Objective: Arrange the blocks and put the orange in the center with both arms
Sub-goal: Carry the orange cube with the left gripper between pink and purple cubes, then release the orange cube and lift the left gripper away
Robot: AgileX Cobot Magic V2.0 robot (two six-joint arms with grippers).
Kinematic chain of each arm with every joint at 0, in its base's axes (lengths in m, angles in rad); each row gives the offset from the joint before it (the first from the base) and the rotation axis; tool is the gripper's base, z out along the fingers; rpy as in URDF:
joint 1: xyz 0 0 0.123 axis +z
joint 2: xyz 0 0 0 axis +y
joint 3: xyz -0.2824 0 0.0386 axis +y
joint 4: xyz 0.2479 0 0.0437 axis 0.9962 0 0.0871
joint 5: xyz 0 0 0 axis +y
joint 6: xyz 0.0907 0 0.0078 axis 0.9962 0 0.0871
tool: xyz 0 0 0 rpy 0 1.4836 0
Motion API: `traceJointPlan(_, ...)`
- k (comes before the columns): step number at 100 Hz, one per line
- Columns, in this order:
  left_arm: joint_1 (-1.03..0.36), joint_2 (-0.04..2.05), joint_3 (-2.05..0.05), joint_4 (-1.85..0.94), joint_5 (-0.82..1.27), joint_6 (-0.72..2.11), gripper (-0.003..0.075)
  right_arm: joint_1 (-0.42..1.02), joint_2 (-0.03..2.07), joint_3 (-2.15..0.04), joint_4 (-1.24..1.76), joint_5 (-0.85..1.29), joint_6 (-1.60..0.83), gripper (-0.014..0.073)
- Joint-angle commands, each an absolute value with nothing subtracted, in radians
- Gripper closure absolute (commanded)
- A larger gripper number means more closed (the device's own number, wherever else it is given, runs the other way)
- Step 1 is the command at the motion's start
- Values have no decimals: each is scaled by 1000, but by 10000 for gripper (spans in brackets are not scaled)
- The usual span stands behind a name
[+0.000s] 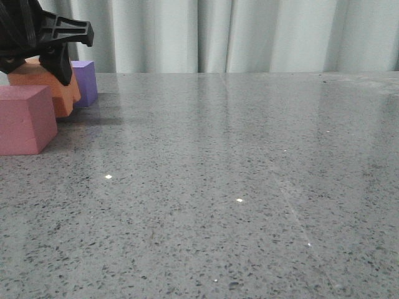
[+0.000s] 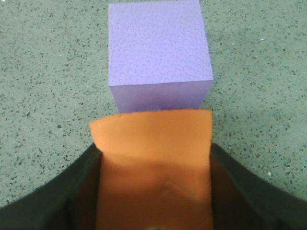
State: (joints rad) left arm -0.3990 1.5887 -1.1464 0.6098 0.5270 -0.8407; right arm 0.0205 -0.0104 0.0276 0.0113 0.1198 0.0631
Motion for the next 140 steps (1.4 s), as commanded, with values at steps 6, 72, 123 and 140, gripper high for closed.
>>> traceJointPlan(6,-397,1558,-1173,608,483,-808,540,15,-30,14,12,34,55,661)
traceJointPlan(72,-397,1611,-1175,589,515,-786,506,15,-30,14,12,34,55,661)
traceJointPlan(123,-397,1602,-1179,569,542,-766,101,15,-30,14,12,34,55,661)
traceJointPlan(140,-397,1557,-1181,569,537,-762,101,15,-30,14,12,34,55,661)
